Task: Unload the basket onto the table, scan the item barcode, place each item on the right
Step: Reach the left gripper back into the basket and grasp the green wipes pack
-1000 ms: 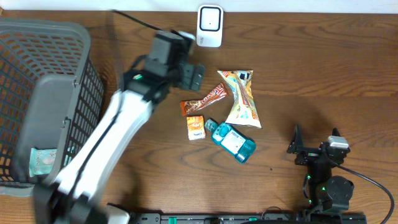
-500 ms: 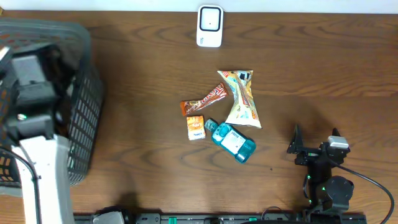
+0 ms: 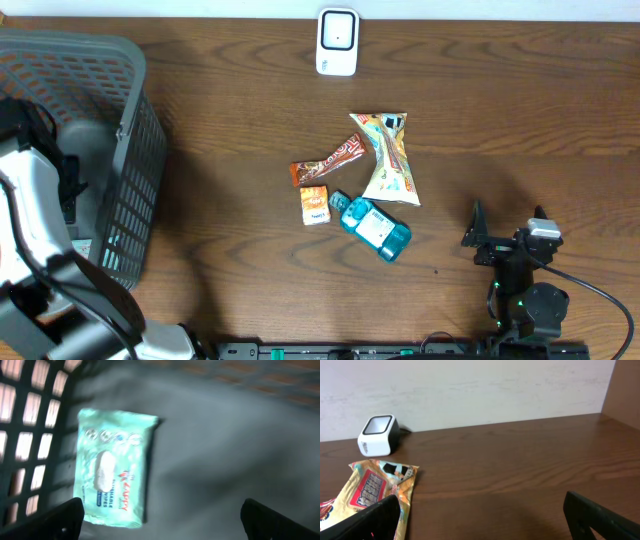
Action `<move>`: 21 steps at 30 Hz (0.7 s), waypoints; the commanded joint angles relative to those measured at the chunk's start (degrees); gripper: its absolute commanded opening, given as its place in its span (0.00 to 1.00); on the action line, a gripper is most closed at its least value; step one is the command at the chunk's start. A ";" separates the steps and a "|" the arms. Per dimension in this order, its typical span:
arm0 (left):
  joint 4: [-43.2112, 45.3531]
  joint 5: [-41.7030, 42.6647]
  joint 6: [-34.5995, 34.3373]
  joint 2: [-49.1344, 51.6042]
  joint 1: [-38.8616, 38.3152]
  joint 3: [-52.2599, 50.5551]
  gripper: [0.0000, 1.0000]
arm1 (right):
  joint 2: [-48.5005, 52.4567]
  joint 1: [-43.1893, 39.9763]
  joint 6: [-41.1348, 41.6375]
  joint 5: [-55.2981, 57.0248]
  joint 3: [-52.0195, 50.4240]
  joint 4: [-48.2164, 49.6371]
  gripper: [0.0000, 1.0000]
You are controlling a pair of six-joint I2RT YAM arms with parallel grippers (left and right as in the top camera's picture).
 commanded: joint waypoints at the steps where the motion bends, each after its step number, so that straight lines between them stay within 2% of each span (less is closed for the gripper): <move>1: -1.77 1.46 -11.37 5.38 2.71 -1.49 1.00 | -0.35 -0.22 -0.74 -0.26 -0.26 -0.04 0.99; 12: -0.52 1.44 -13.05 16.70 6.29 -2.12 1.00 | -0.35 -0.22 -0.74 -0.26 -0.26 -0.04 0.99; 16: -0.57 2.12 -9.73 20.02 6.23 -2.47 0.99 | -0.35 -0.22 -0.74 -0.26 -0.26 -0.04 0.99; 17: -0.55 2.12 -9.07 20.50 6.21 -2.78 0.75 | -0.35 -0.22 -0.74 -0.26 -0.26 -0.04 0.99; 19: -0.52 2.10 -9.14 21.16 6.21 -3.93 0.08 | -0.35 -0.22 -0.74 -0.24 -0.26 -0.04 0.99; 21: -0.31 2.12 -9.14 21.16 6.21 -5.25 0.08 | -0.35 -0.22 -0.74 -0.26 -0.26 -0.04 0.99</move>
